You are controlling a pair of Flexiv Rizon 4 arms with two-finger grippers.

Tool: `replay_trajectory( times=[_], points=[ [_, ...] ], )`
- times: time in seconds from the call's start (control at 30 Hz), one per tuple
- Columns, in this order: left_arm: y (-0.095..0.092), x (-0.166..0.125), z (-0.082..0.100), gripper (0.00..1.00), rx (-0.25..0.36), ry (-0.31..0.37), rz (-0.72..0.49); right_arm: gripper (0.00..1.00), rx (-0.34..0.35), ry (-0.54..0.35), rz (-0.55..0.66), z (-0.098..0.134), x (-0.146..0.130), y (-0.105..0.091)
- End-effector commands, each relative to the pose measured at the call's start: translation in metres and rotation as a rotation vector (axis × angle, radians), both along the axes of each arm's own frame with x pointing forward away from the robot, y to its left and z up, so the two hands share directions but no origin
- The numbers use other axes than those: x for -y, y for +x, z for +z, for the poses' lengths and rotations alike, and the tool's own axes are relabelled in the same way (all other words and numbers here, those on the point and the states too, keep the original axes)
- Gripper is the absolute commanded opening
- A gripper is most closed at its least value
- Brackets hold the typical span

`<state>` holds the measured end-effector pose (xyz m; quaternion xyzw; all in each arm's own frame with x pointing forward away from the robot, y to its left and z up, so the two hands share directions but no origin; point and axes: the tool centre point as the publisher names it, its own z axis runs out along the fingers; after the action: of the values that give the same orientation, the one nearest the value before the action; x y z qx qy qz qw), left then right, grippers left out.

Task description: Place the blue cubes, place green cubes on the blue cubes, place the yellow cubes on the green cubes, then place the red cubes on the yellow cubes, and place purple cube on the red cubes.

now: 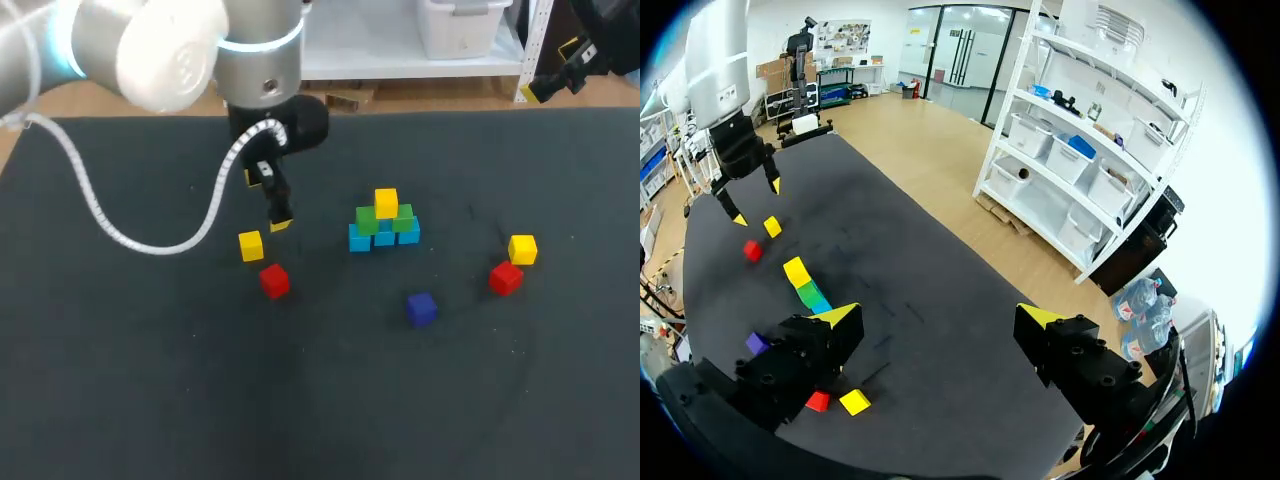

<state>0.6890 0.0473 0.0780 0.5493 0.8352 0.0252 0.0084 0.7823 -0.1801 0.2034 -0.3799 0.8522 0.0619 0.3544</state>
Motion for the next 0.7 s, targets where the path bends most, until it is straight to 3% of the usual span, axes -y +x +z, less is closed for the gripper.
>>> replay_trajectory(
  times=[0.03,0.2,0.37,0.7],
  points=[
    [-0.001,-0.017,-0.006,1.0,0.076,-0.12,-0.043,1.0,0.0,-0.001,-0.001,0.0,0.0,-0.001],
    [0.008,-0.033,-0.01,1.0,0.07,-0.121,-0.099,1.0,0.0,-0.001,-0.001,0.0,0.0,-0.001],
    [0.005,-0.043,-0.019,1.0,0.045,-0.098,-0.152,1.0,0.0,-0.001,-0.001,0.0,0.0,-0.001],
    [0.002,-0.027,-0.046,1.0,0.005,-0.056,-0.286,1.0,0.0,-0.001,-0.001,0.0,0.0,-0.001]
  ],
)
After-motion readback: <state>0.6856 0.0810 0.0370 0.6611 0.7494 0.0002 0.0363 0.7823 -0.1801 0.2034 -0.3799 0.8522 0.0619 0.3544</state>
